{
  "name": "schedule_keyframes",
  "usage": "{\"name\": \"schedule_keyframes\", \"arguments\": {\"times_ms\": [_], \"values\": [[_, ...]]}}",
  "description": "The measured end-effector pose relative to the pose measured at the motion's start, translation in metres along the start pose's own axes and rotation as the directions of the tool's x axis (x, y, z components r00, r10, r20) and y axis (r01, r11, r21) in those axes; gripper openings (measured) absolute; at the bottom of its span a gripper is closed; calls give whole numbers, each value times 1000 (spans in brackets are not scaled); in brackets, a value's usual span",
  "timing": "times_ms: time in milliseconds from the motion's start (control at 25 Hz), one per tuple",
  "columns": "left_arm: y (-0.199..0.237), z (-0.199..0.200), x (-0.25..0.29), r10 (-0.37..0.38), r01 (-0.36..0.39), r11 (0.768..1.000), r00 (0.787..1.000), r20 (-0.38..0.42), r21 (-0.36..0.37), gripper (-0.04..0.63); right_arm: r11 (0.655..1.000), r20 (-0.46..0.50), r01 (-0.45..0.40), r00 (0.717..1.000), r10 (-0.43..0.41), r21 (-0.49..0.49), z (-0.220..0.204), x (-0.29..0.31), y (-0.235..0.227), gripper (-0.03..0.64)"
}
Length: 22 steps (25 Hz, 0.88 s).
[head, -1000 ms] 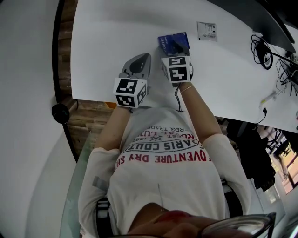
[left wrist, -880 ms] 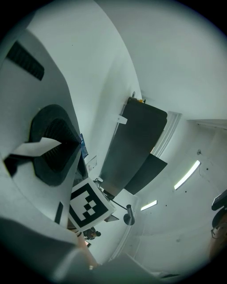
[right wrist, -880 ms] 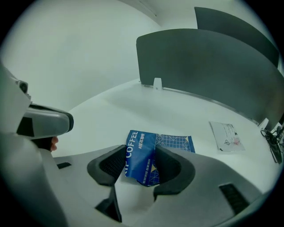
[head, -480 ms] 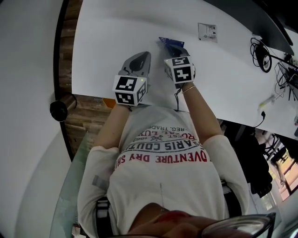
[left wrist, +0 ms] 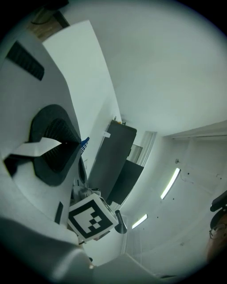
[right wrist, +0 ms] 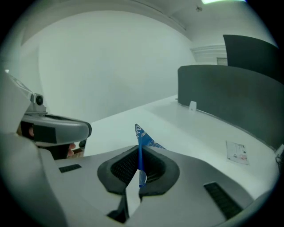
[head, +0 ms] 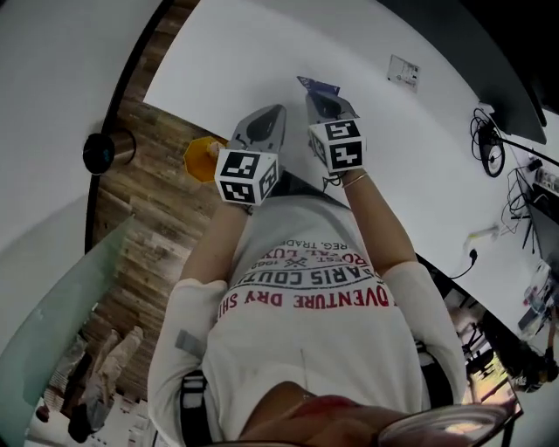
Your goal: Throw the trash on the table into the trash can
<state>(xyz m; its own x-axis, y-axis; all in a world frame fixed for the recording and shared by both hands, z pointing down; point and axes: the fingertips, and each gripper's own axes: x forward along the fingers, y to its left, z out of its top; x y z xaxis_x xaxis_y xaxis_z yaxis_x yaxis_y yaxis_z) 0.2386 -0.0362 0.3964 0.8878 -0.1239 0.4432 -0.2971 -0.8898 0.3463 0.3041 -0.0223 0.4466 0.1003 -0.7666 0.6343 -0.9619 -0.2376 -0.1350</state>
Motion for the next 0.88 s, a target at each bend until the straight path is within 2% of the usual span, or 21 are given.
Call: {"name": "schedule_keyframes", "arguments": {"times_ms": [80, 160, 320, 440, 560, 720, 800, 880], "values": [[5, -14, -29, 81, -79, 996, 996, 33, -39, 23, 997, 9, -67, 998, 67, -49, -2, -6, 31, 28], [14, -29, -63, 169, -162, 982, 983, 65, -97, 23, 985, 4, -131, 991, 132, -111, -6, -8, 64, 28], [38, -59, -134, 341, -320, 931, 935, 102, -178, 23, 937, -39, -272, 962, 270, -217, -23, -8, 139, 28], [65, -80, -189, 459, -421, 872, 881, 118, -248, 23, 885, -93, -376, 926, 365, -275, -38, -3, 201, 28], [95, -109, -243, 549, -492, 806, 829, 106, -328, 23, 831, -156, -462, 887, 435, -311, -55, 7, 265, 28], [138, -155, -306, 649, -563, 702, 758, 66, -437, 23, 752, -271, -569, 821, 502, -332, -89, 30, 345, 28], [164, -176, -331, 676, -578, 662, 735, 48, -478, 23, 729, -320, -599, 798, 510, -332, -108, 50, 376, 28], [188, -199, -347, 690, -586, 635, 723, 29, -503, 23, 712, -365, -624, 776, 514, -323, -131, 73, 400, 28]]}}
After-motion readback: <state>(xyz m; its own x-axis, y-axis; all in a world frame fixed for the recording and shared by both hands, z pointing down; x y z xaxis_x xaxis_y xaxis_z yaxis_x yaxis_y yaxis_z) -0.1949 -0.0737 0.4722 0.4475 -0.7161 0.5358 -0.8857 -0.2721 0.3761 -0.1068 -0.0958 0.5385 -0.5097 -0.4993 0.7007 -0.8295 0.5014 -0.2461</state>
